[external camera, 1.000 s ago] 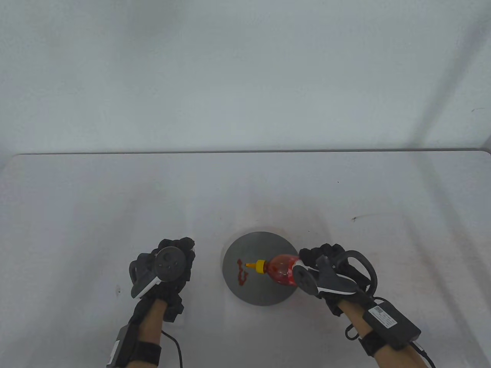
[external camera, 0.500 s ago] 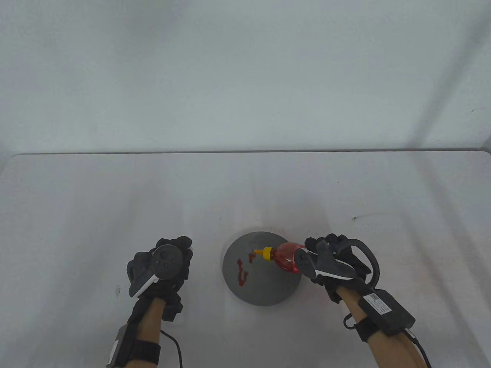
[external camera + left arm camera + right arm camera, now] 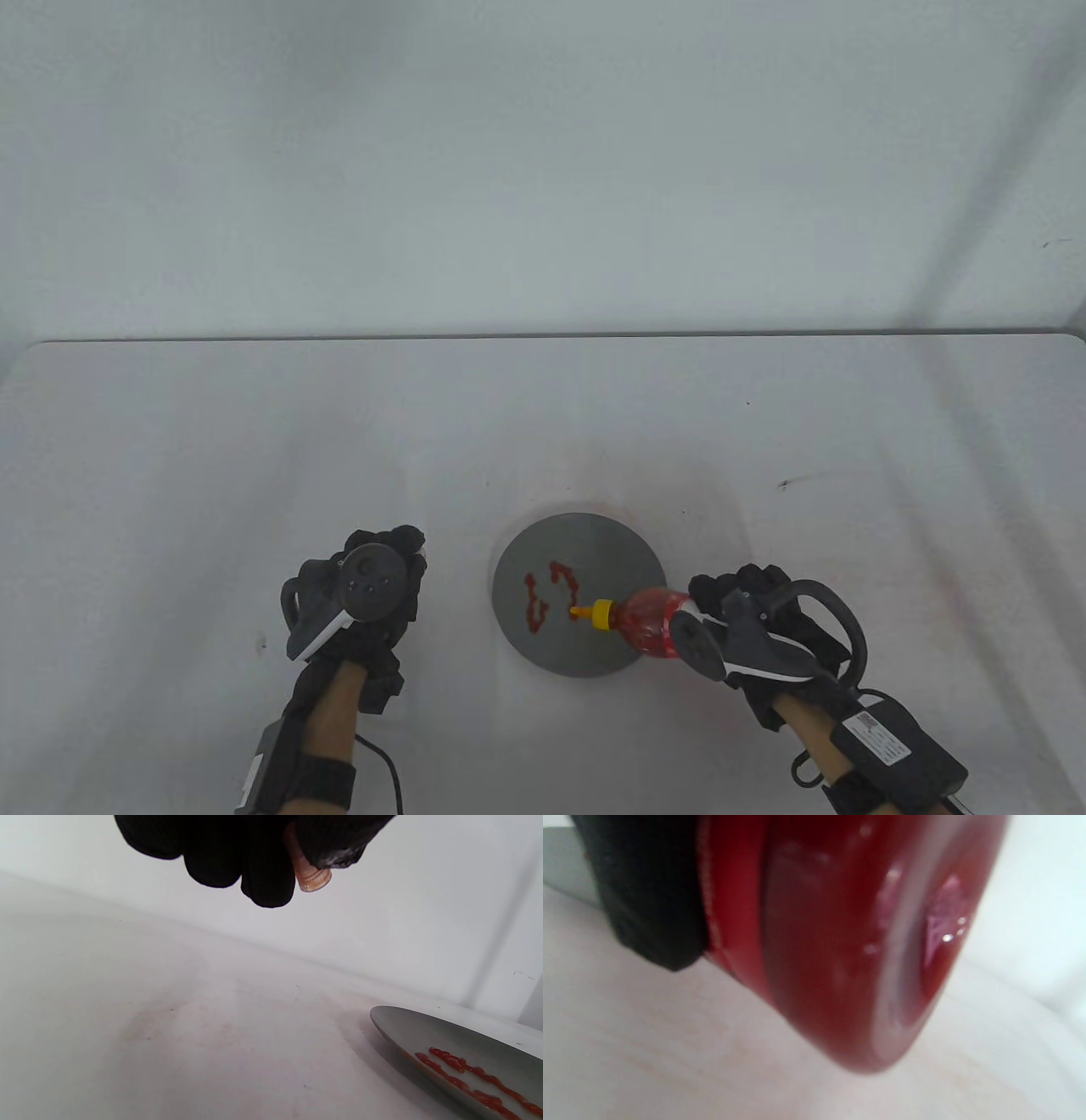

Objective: Squeeze ketchup bottle to draw patterns on plate

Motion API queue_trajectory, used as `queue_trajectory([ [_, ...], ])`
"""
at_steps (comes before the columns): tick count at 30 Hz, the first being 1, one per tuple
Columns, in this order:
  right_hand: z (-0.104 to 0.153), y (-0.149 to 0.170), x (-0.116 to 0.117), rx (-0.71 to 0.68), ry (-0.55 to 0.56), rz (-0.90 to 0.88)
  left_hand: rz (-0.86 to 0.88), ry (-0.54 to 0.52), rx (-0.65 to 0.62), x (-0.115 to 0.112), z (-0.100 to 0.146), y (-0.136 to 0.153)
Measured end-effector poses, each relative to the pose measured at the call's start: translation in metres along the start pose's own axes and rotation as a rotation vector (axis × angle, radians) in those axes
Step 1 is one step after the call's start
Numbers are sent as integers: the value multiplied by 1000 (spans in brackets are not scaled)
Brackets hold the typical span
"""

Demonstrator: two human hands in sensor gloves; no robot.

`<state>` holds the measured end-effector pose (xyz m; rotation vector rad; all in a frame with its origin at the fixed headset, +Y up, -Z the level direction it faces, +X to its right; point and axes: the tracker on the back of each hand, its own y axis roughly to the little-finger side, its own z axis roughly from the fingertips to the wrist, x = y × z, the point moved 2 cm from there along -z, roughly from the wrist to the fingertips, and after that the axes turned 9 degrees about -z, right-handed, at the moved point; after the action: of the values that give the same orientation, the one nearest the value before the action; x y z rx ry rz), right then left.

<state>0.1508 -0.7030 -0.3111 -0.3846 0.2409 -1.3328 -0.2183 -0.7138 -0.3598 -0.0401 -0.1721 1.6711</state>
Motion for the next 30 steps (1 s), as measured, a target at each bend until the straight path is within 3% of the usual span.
queue_trajectory([
  [8,2,14,-6,59,18,44,-1,-11,9,0,2,2],
  [14,-13,20,-5,86,65,46,-17,-11,14,0,2,2],
  [20,-25,29,2,113,36,56,-5,-15,26,1,1,4],
  [26,-7,28,1,103,5,46,-5,-11,29,1,0,5],
  [27,-2,27,2,73,46,46,-9,-9,29,1,1,5],
  [29,3,26,4,90,0,42,-15,-6,27,0,1,4],
  [30,7,25,5,69,35,38,-17,-6,27,0,1,4],
])
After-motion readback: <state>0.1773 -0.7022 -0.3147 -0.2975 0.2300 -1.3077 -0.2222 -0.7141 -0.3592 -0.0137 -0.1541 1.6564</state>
